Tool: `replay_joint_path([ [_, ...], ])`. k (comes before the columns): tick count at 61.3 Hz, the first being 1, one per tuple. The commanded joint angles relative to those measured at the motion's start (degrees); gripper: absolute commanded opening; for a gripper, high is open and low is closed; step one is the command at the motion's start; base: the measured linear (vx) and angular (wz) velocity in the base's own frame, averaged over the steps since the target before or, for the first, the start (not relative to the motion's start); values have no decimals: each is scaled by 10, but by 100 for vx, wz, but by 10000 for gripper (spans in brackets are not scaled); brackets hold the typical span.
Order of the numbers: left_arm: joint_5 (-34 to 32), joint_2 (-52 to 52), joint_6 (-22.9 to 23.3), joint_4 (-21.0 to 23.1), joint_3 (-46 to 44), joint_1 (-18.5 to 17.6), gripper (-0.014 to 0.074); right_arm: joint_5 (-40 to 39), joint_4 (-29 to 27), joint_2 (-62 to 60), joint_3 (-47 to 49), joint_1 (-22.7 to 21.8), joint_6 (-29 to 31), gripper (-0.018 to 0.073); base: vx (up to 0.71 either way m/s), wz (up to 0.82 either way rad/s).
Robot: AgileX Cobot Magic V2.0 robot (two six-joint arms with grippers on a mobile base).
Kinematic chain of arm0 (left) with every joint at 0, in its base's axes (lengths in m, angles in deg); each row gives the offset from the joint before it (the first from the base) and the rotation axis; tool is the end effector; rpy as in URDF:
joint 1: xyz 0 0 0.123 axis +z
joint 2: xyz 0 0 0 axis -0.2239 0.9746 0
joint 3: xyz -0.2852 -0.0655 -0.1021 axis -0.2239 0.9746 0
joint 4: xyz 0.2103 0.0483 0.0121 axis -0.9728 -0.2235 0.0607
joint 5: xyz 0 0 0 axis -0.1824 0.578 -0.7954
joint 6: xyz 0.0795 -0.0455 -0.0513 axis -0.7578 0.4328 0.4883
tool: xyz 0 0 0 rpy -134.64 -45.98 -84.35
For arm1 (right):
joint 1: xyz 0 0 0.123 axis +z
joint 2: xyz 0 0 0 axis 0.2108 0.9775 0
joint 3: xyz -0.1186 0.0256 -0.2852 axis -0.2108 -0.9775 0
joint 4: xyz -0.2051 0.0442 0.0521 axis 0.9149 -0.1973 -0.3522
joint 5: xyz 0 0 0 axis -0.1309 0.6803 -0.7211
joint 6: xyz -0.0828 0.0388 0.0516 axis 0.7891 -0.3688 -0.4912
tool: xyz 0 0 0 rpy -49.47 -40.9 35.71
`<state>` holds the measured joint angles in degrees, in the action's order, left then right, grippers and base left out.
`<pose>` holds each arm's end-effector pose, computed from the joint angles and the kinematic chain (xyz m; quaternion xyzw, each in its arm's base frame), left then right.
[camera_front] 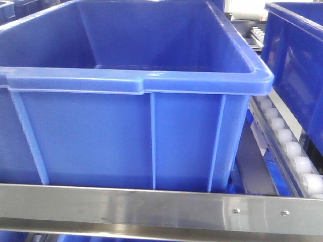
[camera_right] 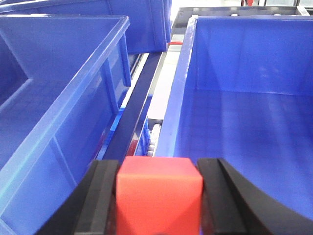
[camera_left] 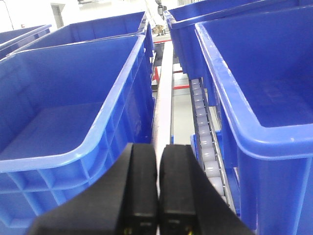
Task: Pick red cube and place on left shelf
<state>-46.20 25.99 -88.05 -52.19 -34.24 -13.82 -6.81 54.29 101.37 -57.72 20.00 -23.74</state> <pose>0.0089 -0.0002 0.2079 0.0512 0.6862 0.0425 0.7244 0.0625 0.0076 0.3106 -0.0138 0.7516 0.0718 0.6556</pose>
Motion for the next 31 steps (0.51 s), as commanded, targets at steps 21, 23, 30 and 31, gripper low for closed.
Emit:
replay_joint_path([
  [21, -52, 4, 0, 3, 13, -3, 106, -54, 6, 1, 16, -3, 2, 57, 0, 0],
  [23, -52, 4, 0, 3, 13, -3, 106, -54, 6, 1, 16, -3, 2, 57, 0, 0],
  [30, -52, 4, 0, 3, 13, -3, 106, -55, 6, 1, 16, -3, 2, 57, 0, 0],
  [31, -52, 4, 0, 3, 13, -3, 106, -55, 6, 1, 16, -3, 2, 57, 0, 0],
])
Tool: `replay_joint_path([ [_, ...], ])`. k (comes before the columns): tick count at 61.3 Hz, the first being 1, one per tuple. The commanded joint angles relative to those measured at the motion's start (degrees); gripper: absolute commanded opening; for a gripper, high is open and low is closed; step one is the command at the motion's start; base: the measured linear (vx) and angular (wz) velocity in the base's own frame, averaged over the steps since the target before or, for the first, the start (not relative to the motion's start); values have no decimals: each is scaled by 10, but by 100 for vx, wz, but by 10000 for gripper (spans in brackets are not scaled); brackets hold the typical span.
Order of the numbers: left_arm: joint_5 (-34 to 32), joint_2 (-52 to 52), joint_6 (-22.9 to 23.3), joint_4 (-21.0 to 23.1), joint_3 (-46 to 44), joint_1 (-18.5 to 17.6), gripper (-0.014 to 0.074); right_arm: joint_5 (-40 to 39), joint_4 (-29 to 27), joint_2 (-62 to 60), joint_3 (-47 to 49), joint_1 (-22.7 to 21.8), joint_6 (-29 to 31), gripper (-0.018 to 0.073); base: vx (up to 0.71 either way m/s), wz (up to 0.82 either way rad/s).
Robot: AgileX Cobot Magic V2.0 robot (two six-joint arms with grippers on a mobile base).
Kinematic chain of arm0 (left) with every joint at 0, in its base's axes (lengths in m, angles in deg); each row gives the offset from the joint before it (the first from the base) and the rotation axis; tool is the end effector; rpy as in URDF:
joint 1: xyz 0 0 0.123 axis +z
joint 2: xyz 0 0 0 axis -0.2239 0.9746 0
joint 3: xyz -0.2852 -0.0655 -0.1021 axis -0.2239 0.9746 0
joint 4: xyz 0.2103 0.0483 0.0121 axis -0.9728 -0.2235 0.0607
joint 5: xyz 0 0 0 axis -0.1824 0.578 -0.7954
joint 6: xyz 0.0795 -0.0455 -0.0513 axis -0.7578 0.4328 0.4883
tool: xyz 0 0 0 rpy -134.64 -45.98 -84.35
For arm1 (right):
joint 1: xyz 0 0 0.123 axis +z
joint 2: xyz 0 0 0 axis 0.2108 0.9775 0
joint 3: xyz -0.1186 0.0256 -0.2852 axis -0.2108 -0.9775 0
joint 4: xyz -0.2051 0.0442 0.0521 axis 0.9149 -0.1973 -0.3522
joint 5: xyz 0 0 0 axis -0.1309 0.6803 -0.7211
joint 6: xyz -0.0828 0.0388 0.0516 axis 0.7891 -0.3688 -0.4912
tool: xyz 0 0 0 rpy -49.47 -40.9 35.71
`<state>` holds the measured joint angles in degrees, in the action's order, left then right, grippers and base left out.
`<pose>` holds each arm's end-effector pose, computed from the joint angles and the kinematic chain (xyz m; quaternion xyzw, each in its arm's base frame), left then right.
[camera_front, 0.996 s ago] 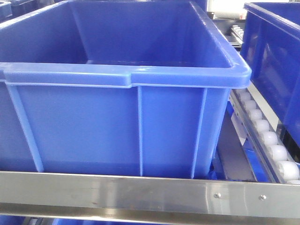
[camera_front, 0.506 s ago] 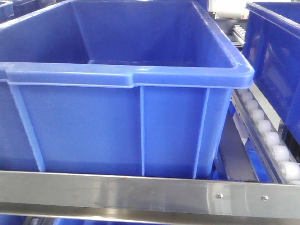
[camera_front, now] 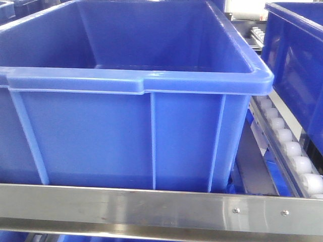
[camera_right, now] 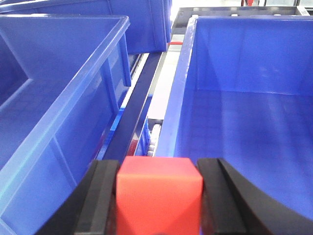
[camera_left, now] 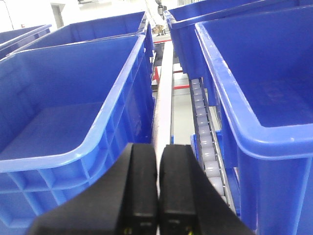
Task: Pick red cube and place on left shelf
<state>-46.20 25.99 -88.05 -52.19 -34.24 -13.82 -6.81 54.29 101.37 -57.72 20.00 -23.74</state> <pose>0.0089 -0.0002 0.2079 0.0512 0.6862 0.0425 0.7244 0.0625 0.0076 0.3106 -0.0138 0.7516 0.0718 0.6556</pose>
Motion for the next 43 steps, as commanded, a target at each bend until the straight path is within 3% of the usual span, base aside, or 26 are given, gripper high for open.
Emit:
replay_joint_path([
  [1, -52, 4, 0, 3, 13, -3, 106, -55, 6, 1, 16, -3, 2, 57, 0, 0],
  [25, -52, 4, 0, 3, 13, -3, 106, -78, 6, 6, 27, -3, 2, 57, 0, 0],
  [43, -52, 4, 0, 3, 13, -3, 106, -40, 6, 126, 142, 23, 2, 57, 0, 0],
])
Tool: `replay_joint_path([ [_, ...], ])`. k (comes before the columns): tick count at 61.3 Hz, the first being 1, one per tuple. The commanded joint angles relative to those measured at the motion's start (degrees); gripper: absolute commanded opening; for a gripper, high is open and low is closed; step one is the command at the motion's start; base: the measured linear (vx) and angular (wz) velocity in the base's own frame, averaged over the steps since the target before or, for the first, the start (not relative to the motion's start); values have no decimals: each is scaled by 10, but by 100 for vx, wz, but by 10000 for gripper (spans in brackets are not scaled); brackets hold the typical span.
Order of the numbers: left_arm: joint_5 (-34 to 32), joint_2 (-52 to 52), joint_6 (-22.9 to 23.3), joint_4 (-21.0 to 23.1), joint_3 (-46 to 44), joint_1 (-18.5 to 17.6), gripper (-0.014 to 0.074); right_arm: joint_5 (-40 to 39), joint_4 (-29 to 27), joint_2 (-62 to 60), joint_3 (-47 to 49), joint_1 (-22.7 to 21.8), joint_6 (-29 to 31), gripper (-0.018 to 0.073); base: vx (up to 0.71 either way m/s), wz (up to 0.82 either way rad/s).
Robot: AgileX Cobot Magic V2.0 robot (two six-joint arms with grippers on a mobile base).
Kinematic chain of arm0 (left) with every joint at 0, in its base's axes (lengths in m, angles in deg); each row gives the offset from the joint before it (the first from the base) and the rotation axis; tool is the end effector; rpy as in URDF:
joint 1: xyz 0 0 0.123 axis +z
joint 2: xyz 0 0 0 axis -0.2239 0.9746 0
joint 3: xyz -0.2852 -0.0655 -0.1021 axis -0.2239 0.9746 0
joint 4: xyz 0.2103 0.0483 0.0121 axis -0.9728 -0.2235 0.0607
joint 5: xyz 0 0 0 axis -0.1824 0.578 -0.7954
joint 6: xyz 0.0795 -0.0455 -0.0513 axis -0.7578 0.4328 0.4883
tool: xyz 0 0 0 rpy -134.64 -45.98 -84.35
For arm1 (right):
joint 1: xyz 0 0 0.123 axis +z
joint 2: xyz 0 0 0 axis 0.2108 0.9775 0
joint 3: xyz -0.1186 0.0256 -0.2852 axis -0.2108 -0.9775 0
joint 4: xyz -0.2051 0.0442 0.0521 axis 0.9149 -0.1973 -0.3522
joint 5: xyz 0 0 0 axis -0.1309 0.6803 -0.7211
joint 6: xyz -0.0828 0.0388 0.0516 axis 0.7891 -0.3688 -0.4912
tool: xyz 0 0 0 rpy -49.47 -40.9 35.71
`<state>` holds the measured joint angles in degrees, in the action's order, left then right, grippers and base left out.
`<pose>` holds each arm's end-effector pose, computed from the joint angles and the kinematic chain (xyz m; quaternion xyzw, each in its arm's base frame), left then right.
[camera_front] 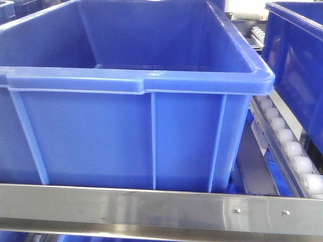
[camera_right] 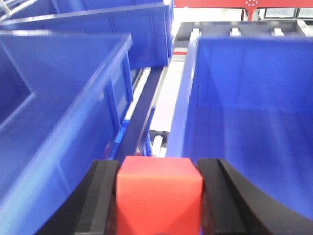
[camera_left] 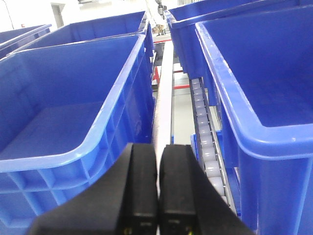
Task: Pick red cube and place on left shelf
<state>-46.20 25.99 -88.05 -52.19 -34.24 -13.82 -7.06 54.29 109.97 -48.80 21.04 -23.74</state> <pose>0.0089 -0.0002 0.2079 0.0512 0.6862 0.0425 0.7244 0.0911 0.0133 0.3491 -0.0206 0.7482 0.0783 0.6586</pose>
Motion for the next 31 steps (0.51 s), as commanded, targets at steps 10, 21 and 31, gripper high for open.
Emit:
replay_joint_path([
  [10, -52, 4, 0, 3, 13, -3, 106, -29, 6, 141, 135, 74, 2, 57, 0, 0],
  [21, -52, 4, 0, 3, 13, -3, 106, -26, 6, 262, 221, 145, 2, 57, 0, 0],
  [31, -52, 4, 0, 3, 13, -3, 106, -20, 6, 358, 291, 193, 2, 57, 0, 0],
])
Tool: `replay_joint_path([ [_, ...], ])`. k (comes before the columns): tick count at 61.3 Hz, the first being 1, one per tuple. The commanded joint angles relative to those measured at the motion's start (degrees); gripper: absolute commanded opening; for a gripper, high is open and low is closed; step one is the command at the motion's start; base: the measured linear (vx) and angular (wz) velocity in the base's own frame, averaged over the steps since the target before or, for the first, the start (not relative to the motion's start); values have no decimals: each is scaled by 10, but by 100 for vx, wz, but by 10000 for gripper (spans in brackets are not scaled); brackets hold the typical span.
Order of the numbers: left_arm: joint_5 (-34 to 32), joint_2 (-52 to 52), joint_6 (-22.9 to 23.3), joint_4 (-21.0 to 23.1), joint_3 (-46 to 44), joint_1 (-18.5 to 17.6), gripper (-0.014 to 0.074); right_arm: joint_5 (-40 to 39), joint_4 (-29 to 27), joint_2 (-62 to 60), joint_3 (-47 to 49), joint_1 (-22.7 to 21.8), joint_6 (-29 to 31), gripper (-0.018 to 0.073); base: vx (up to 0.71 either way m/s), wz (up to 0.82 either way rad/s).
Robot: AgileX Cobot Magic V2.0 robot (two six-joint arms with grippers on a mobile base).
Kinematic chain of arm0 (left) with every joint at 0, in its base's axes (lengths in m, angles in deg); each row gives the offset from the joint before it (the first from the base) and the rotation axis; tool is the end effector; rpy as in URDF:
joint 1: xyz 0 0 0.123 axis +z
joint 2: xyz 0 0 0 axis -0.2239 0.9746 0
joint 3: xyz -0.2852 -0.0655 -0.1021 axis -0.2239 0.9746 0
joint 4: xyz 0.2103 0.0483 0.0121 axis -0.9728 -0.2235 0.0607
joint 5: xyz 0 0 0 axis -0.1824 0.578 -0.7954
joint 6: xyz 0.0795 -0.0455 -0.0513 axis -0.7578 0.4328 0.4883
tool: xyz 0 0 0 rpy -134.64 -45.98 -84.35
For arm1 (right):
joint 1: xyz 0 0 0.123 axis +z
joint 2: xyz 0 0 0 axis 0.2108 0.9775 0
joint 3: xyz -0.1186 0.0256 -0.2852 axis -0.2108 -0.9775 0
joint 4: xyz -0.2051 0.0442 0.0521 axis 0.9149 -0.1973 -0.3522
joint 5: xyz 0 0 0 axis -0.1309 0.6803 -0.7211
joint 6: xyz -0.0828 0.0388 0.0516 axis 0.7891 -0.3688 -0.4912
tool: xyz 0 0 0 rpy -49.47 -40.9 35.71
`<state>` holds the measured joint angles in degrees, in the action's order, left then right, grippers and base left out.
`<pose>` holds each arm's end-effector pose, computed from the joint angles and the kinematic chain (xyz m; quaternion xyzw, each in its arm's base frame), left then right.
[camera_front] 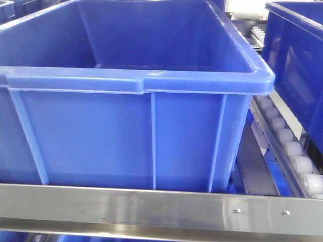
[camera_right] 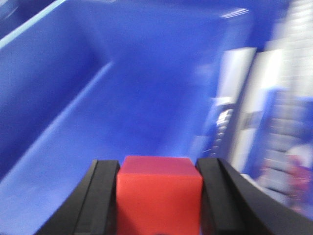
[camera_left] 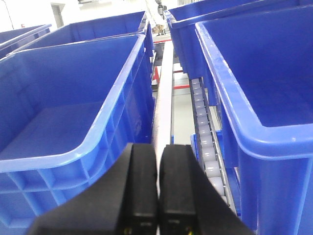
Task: Pick red cube and place on left shelf
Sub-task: 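Lower the red cube into the blue bin and open the right gripper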
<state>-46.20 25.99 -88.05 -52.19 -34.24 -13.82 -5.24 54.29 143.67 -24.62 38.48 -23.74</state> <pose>0.0089 -0.0002 0.2079 0.0512 0.6862 0.0425 0.7244 0.2197 0.1073 0.3832 -0.1447 0.7973 0.1552 0.5651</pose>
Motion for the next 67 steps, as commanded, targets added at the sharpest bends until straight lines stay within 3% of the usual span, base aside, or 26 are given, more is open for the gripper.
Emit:
replay_joint_path([
  [1, -52, 4, 0, 3, 13, -3, 106, -37, 6, 31, 57, 23, 2, 57, 0, 0],
  [24, -52, 4, 0, 3, 13, -3, 106, -46, 7, 136, 115, 97, 2, 84, 0, 0],
  [28, -52, 4, 0, 3, 13, -3, 106, -52, 7, 141, 115, 99, 2, 167, 0, 0],
  [37, -52, 4, 0, 3, 13, -3, 106, -69, 7, 141, 115, 99, 2, 464, 0, 0],
  [41, -52, 4, 0, 3, 13, -3, 106, -75, 7, 141, 115, 99, 2, 538, 0, 0],
  [67, -52, 4, 0, 3, 13, -3, 106, -77, 7, 65, 95, 93, 2, 540, 0, 0],
])
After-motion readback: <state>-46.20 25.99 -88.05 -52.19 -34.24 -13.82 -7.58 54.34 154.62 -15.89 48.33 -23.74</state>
